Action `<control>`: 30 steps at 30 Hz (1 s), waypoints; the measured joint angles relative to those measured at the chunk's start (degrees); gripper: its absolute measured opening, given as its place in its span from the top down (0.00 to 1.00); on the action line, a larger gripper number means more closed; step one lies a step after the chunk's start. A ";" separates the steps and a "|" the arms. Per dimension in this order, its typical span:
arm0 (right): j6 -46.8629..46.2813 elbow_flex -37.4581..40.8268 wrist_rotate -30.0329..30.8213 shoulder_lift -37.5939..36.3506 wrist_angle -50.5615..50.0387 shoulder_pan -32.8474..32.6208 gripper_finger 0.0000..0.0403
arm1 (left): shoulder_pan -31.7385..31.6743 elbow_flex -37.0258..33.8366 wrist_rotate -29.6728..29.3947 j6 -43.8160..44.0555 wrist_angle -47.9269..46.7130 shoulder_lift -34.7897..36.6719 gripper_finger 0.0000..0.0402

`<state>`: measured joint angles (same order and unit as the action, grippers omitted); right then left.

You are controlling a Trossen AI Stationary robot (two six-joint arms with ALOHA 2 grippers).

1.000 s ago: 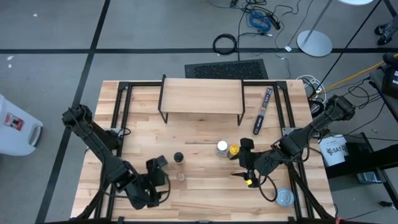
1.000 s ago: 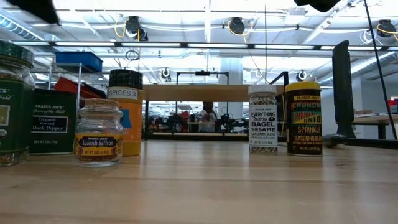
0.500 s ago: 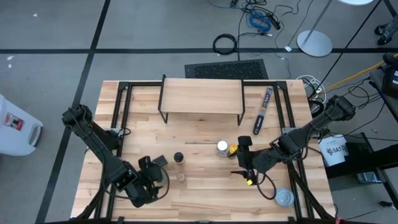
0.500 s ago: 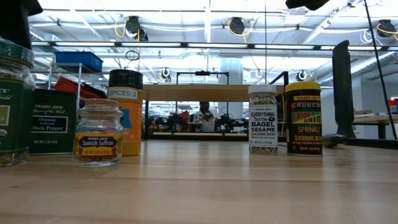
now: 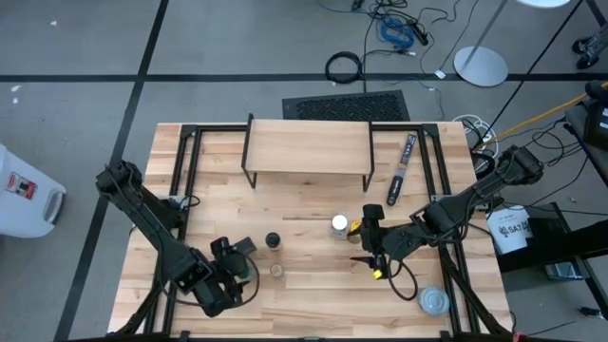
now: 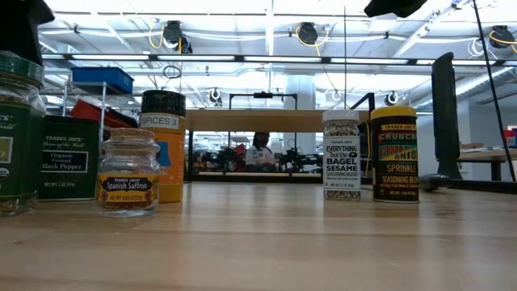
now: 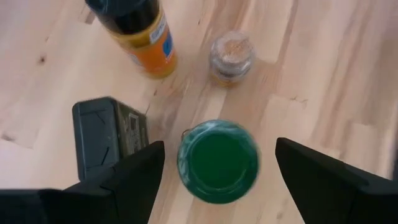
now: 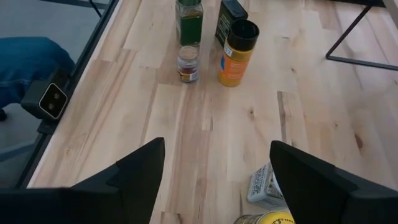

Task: Shelf spices
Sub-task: Move the green seasoning bottle between the black seasoning bottles

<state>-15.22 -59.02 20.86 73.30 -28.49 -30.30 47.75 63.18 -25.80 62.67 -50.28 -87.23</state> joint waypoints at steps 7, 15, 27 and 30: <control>-0.59 0.00 -0.02 0.00 0.02 -0.02 0.31 | -0.04 -0.07 -0.33 -0.15 0.02 -3.47 0.21; -1.23 0.00 -0.02 0.00 0.40 -0.04 0.31 | -0.15 -0.07 -0.97 -0.11 0.04 -5.26 0.21; -2.10 -0.02 -0.02 0.00 0.92 -0.04 0.31 | -1.33 -0.07 -2.87 0.00 0.21 -5.58 0.31; -2.10 -0.02 -0.02 0.00 0.90 -0.04 0.31 | -1.29 -0.07 -1.74 -0.01 0.20 -5.58 0.38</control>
<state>-17.32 -59.05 20.84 73.30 -27.59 -30.35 46.45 63.11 -27.54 62.67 -50.07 -92.82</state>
